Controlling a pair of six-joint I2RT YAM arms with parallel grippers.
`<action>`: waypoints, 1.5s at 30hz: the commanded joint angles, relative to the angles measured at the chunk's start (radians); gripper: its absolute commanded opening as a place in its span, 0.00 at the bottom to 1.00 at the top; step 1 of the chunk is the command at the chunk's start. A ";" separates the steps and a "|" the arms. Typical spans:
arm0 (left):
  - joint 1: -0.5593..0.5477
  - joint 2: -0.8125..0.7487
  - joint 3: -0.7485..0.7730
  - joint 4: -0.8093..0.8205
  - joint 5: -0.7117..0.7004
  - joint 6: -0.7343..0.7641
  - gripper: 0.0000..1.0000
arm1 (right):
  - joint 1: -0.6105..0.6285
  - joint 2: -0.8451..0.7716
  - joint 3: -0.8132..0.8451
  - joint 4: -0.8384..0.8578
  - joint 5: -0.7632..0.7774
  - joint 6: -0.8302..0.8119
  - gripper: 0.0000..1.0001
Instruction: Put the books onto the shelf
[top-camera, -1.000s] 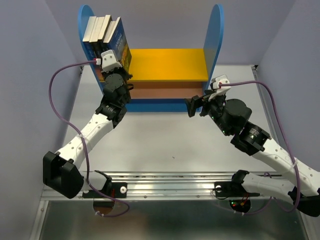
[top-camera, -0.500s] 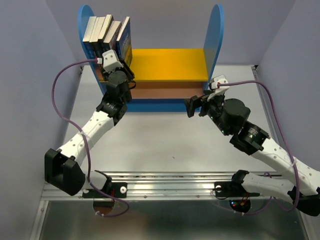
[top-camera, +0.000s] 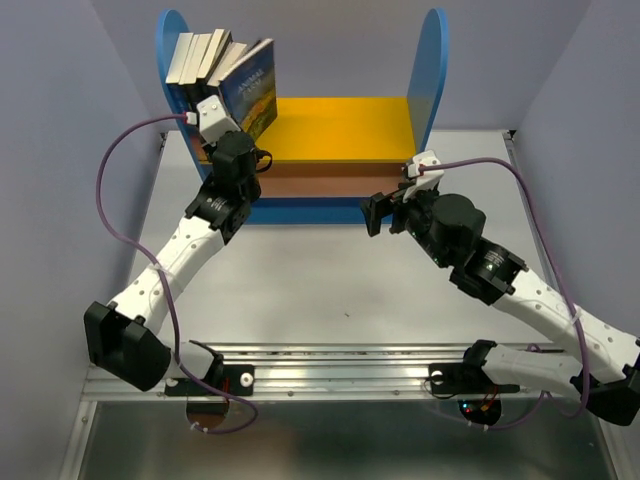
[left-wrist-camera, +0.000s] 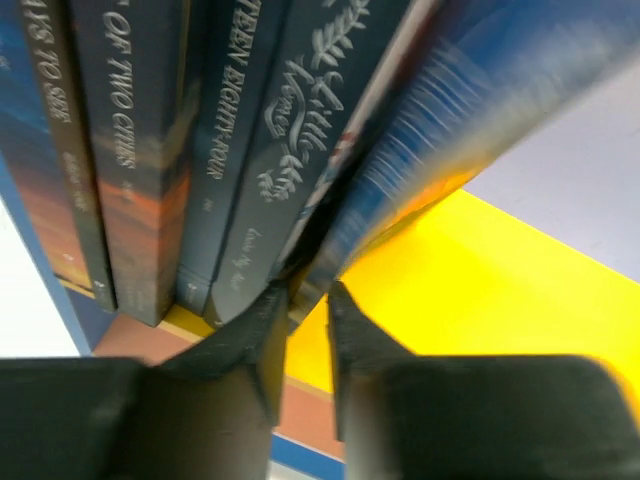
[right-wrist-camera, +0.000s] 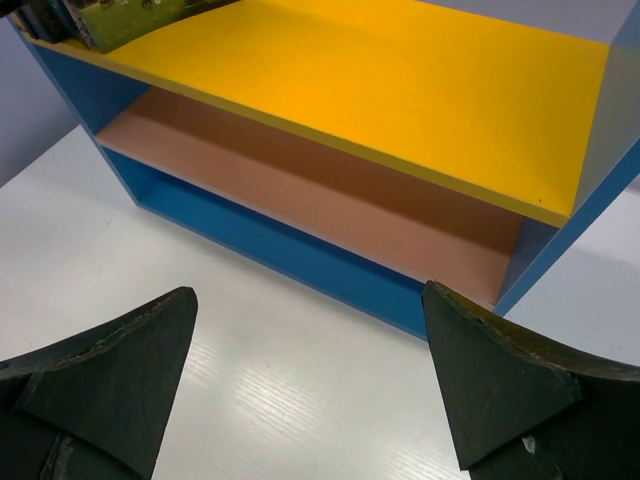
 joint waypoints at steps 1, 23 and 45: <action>0.051 -0.015 0.047 -0.001 -0.152 0.009 0.24 | -0.001 0.007 0.008 0.052 -0.018 -0.008 1.00; 0.090 -0.041 0.093 -0.306 -0.192 -0.223 0.26 | -0.001 0.185 0.145 -0.074 -0.127 0.016 1.00; 0.088 -0.034 0.187 -0.407 -0.046 -0.212 0.65 | -0.001 0.188 0.122 -0.075 -0.150 0.022 1.00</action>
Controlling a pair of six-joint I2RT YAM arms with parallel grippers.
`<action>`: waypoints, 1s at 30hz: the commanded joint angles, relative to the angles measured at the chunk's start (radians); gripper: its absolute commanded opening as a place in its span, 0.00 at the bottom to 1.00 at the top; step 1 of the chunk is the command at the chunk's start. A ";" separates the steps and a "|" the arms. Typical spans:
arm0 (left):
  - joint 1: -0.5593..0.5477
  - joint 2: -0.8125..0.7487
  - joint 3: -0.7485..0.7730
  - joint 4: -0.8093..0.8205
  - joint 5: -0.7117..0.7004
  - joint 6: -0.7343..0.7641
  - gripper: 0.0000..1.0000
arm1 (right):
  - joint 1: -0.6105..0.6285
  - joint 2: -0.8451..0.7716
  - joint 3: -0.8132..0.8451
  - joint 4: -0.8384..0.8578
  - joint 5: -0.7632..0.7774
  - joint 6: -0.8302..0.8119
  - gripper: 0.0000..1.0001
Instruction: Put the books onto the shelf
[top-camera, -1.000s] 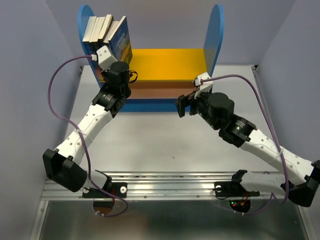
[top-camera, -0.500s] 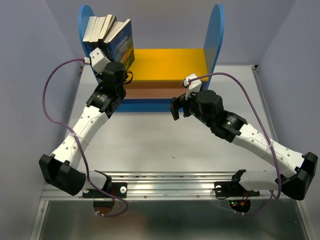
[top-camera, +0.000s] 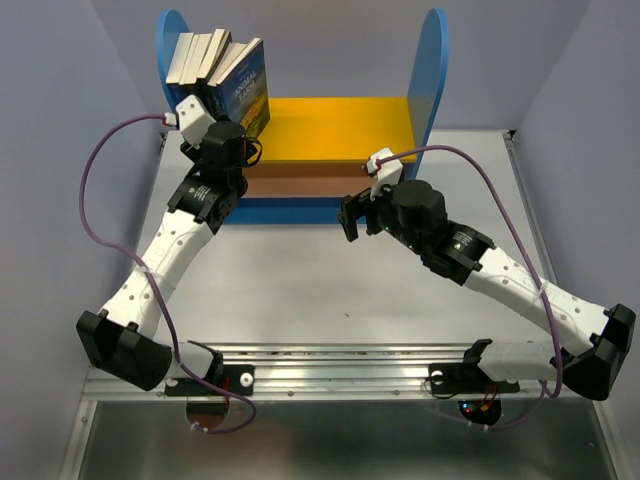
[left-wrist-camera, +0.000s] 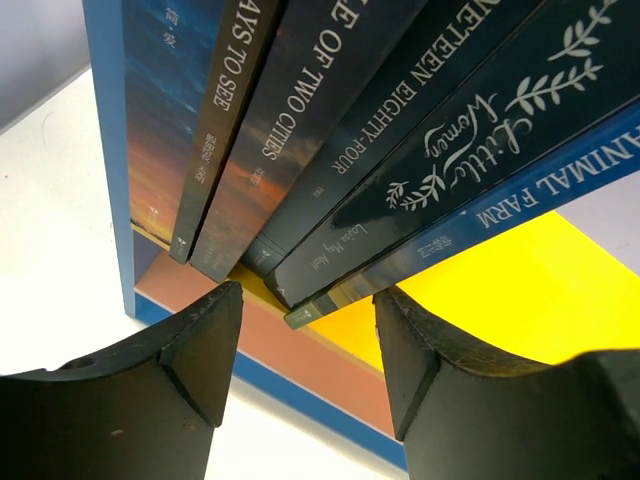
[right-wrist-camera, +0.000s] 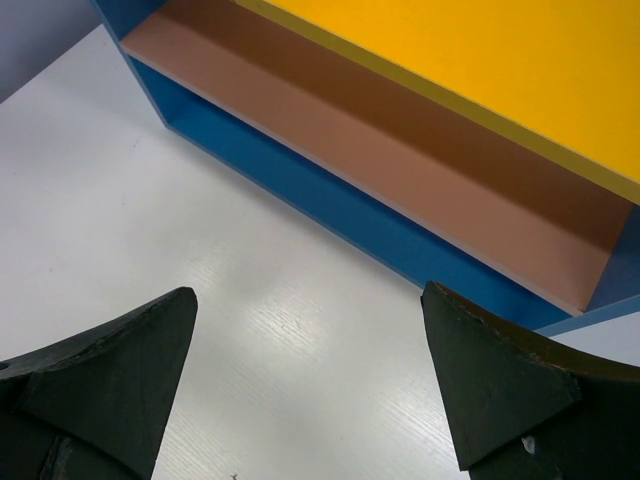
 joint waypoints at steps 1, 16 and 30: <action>0.032 -0.039 0.030 -0.012 -0.053 0.015 0.66 | -0.001 -0.011 0.022 0.016 -0.014 0.004 1.00; 0.032 -0.117 -0.016 0.057 0.053 0.053 0.74 | -0.001 -0.008 0.011 0.016 -0.028 -0.002 1.00; 0.032 -0.197 -0.045 0.086 0.160 0.105 0.83 | -0.001 0.036 0.032 0.024 0.016 0.012 1.00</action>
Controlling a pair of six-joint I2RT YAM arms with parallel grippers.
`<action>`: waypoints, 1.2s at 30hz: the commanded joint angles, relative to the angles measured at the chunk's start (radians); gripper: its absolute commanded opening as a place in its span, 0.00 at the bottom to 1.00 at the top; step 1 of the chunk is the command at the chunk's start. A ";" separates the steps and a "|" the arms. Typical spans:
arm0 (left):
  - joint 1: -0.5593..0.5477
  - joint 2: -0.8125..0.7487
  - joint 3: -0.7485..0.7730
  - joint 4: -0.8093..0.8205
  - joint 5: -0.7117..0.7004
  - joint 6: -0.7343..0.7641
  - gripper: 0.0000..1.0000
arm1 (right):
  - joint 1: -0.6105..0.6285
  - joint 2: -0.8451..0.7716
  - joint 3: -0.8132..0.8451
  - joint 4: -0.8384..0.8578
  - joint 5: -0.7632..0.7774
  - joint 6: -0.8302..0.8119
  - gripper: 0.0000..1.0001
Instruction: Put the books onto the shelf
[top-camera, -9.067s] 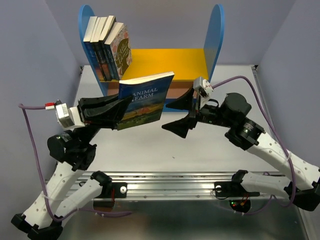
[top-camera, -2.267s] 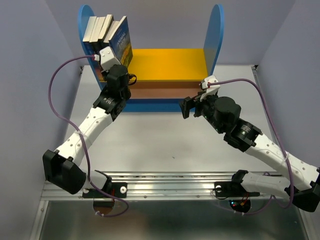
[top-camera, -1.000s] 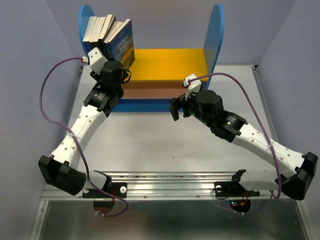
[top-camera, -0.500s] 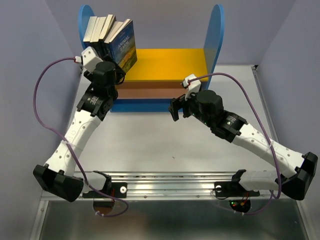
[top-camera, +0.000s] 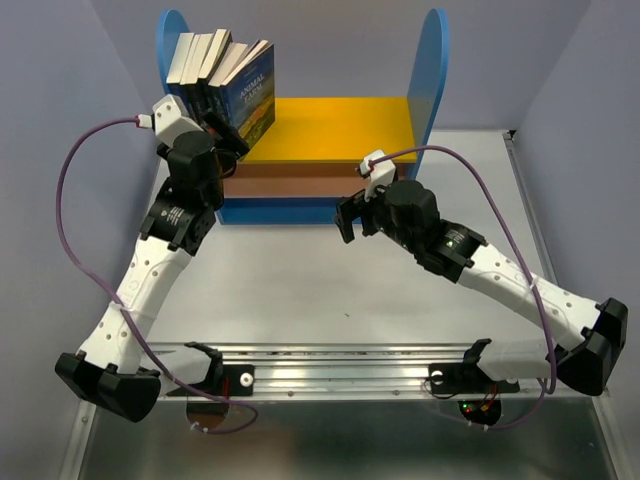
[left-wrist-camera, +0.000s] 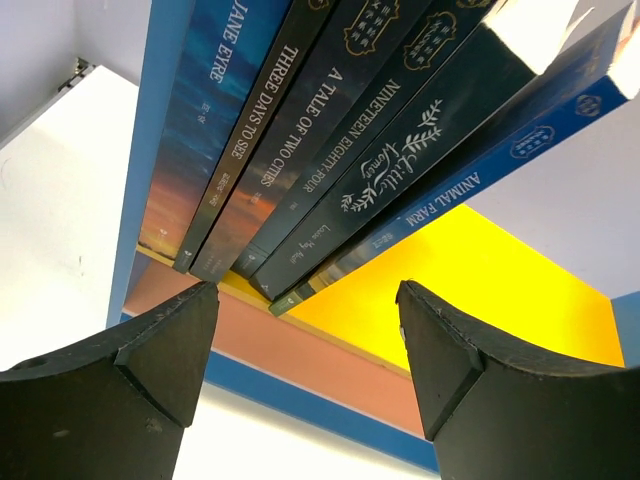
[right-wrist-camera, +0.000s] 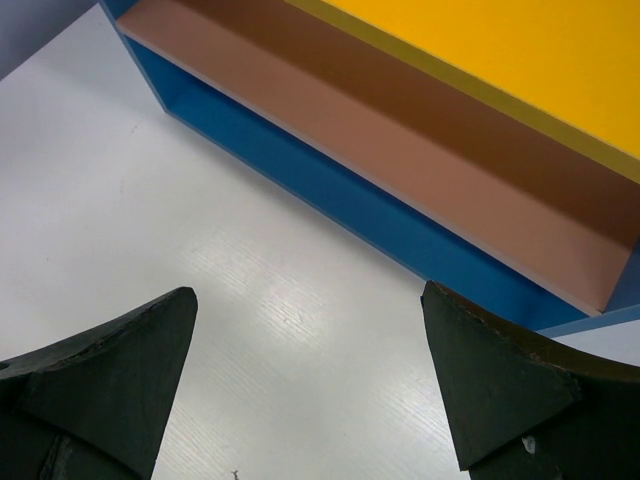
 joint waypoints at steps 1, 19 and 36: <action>0.007 -0.038 -0.002 0.042 0.021 0.032 0.84 | -0.001 0.015 0.040 0.033 0.044 0.012 1.00; 0.005 0.077 0.270 -0.055 -0.186 0.043 0.91 | -0.001 0.170 0.174 0.002 -0.041 0.028 1.00; 0.007 -0.024 0.293 -0.101 -0.140 0.021 0.96 | -0.001 0.116 0.115 0.001 -0.017 0.041 1.00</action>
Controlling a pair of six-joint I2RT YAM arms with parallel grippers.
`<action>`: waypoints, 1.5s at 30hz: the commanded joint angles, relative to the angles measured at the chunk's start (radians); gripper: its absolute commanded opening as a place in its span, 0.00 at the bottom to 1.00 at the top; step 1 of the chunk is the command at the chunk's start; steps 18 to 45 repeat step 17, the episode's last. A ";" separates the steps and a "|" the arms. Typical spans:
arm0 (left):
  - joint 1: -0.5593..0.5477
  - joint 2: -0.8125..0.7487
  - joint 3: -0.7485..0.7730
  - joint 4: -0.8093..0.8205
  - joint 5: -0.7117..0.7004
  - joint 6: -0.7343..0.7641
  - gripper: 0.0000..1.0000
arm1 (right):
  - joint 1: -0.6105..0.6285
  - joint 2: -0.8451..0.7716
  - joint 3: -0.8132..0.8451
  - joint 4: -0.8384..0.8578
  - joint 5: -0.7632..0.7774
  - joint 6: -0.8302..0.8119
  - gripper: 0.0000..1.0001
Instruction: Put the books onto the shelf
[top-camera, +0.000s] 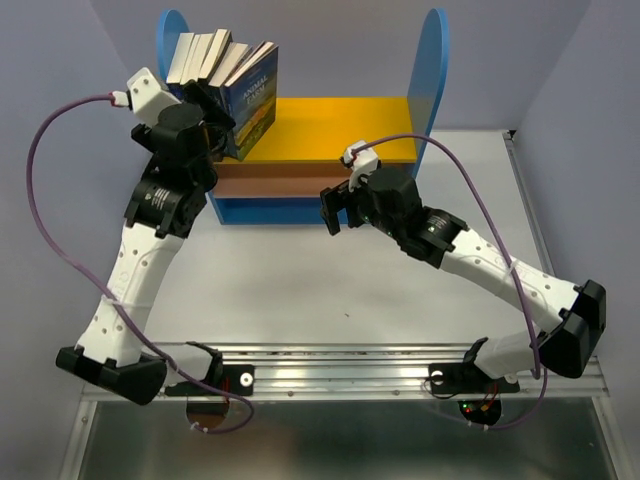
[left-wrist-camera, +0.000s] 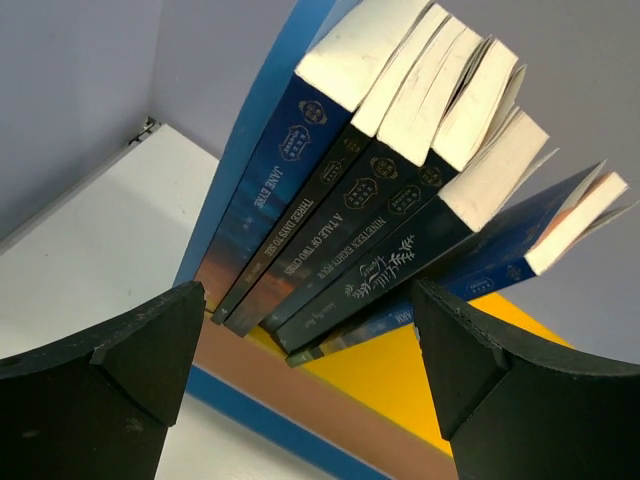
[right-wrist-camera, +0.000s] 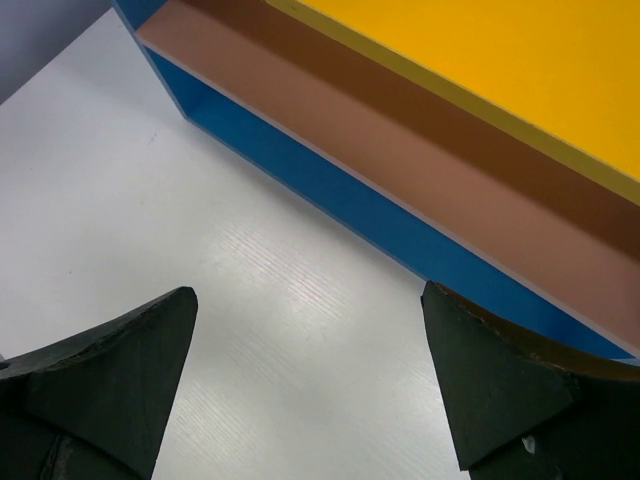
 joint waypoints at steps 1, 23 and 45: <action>0.002 -0.164 -0.004 0.043 0.019 -0.005 0.96 | -0.001 -0.029 -0.018 0.023 0.018 0.014 1.00; 0.002 -0.460 -0.186 -0.063 -0.016 -0.077 0.99 | -0.001 -0.110 -0.079 0.051 0.187 0.249 1.00; 0.002 -0.460 -0.186 -0.063 -0.016 -0.077 0.99 | -0.001 -0.110 -0.079 0.051 0.187 0.249 1.00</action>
